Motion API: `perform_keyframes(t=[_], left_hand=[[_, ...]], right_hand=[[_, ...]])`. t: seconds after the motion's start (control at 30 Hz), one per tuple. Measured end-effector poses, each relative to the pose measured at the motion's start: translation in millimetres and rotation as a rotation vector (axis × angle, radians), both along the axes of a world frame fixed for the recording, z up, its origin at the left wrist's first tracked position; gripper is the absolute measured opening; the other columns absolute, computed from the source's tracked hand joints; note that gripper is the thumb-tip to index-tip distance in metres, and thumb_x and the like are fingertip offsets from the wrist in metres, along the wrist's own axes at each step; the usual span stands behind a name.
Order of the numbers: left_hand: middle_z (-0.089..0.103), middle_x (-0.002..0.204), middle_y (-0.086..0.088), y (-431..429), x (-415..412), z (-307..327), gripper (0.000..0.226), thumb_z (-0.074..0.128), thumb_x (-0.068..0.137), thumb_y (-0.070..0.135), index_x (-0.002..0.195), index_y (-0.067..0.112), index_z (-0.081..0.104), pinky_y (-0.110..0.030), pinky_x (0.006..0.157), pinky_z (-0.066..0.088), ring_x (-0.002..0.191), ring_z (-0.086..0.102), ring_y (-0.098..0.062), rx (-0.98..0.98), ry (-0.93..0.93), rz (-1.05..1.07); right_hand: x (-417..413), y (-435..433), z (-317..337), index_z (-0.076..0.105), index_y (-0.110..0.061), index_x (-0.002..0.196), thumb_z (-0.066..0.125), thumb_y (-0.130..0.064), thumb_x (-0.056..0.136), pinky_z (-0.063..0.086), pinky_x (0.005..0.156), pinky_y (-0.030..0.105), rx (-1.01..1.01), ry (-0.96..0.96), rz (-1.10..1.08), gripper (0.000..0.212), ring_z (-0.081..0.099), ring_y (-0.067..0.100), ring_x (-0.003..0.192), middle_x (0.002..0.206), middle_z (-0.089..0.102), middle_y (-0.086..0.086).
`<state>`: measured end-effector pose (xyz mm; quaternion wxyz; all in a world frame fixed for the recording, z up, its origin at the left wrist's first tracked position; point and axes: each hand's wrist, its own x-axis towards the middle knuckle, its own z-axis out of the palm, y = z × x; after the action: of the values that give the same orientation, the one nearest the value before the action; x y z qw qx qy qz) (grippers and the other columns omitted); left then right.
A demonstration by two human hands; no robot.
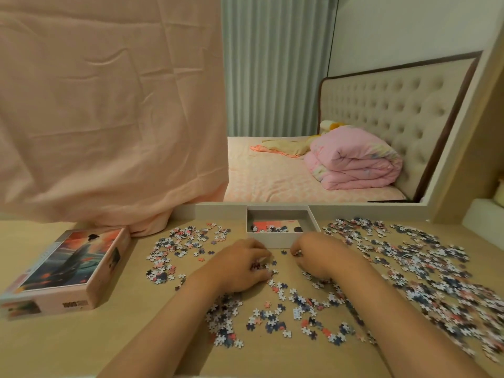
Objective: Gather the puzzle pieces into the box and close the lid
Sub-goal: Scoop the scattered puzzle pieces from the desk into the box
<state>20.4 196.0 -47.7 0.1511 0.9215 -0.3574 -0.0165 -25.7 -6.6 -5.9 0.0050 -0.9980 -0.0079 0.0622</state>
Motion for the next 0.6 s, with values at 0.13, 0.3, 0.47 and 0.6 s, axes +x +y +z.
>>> perform_keyframes(t=[0.13,0.3,0.47,0.6], left_hand=[[0.049,0.138,0.008,-9,-3,-2,0.045,0.057,0.094,0.044,0.137,0.032,0.054,-0.033,0.107,0.037,0.126,0.041,-0.013,-0.017,-0.006,-0.080],[0.062,0.121,0.011,-7,-4,9,0.033,0.066,0.090,0.032,0.123,0.032,0.064,-0.020,0.085,0.044,0.100,0.057,-0.004,-0.153,0.053,-0.086],[0.040,0.135,0.013,12,2,20,0.083,0.065,0.069,0.073,0.141,0.041,0.041,-0.040,0.103,0.043,0.123,0.042,-0.011,0.059,0.101,0.055],[0.036,0.129,0.006,9,2,13,0.081,0.062,0.074,0.073,0.144,0.039,0.040,-0.043,0.105,0.041,0.124,0.038,-0.017,0.198,0.133,0.064]], right_hand=[[1,4,-13,0.056,-0.033,0.137,0.052,-0.008,0.096,0.049,0.101,0.041,0.017,0.075,0.043,0.048,0.054,0.028,0.118,0.137,0.051,0.007],[-6,2,-12,0.069,-0.040,0.118,0.050,-0.014,0.099,0.051,0.092,0.034,0.303,0.035,0.104,0.037,0.061,0.016,0.106,0.124,0.062,-0.007],[-13,-12,3,0.062,-0.030,0.125,0.057,-0.029,0.096,0.047,0.090,0.032,0.257,0.019,0.007,0.029,0.055,0.017,0.111,0.129,0.054,-0.002],[-16,1,-4,0.048,-0.031,0.142,0.046,-0.008,0.092,0.038,0.109,0.044,0.080,0.173,-0.015,0.054,0.037,0.033,0.133,0.142,0.037,0.012]])
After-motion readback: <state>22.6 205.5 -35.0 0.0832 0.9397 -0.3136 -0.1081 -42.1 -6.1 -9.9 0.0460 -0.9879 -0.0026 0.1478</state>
